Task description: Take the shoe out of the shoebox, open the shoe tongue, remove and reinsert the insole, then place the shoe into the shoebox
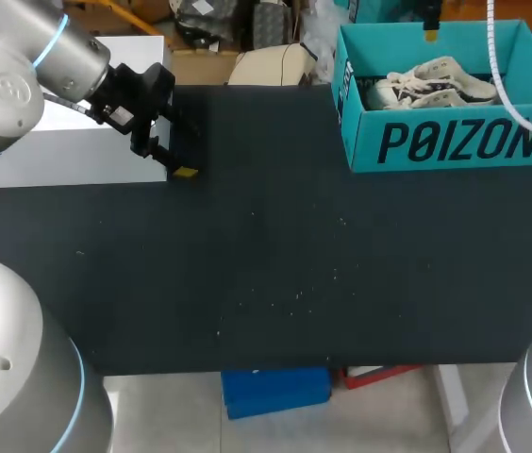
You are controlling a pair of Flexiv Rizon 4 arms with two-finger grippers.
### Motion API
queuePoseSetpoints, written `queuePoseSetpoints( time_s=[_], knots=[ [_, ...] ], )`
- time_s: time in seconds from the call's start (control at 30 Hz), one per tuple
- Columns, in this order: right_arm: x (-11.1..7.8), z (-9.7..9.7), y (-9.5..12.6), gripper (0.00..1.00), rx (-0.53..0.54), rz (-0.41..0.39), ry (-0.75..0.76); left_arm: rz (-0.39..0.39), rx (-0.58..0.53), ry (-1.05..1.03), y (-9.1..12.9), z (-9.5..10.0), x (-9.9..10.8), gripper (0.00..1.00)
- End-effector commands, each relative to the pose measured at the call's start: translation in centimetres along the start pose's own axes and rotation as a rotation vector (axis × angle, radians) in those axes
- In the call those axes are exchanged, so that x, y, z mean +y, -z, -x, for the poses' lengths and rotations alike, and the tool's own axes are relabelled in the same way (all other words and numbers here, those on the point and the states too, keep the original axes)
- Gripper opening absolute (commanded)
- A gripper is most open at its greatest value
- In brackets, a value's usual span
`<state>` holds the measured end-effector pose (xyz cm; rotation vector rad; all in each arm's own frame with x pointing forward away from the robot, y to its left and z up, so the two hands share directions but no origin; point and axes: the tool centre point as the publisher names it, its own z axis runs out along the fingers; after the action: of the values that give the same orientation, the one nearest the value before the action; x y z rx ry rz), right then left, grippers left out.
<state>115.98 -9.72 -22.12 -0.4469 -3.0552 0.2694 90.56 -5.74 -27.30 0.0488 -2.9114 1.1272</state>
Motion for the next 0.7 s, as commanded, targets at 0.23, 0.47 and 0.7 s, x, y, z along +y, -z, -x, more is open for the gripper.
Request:
queuePoseSetpoints(
  time_s=[0.23, 0.47, 0.7],
  knots=[
    [-0.2, -19.1, 1.9, 0.31, -0.330, 0.034, -0.079, 0.002, -0.003, 0.000, -0.1, -0.1, 0.0, 1.00],
    [0.0, -23.2, 1.0, 0.31, -0.360, 0.042, -0.086, 0.002, -0.003, 0.000, -0.1, -0.1, 0.0, 1.00],
    [-0.3, -26.5, -0.6, 0.42, -0.350, 0.060, -0.038, 0.002, -0.003, 0.000, -0.1, -0.1, 0.0, 1.00]
  ],
)
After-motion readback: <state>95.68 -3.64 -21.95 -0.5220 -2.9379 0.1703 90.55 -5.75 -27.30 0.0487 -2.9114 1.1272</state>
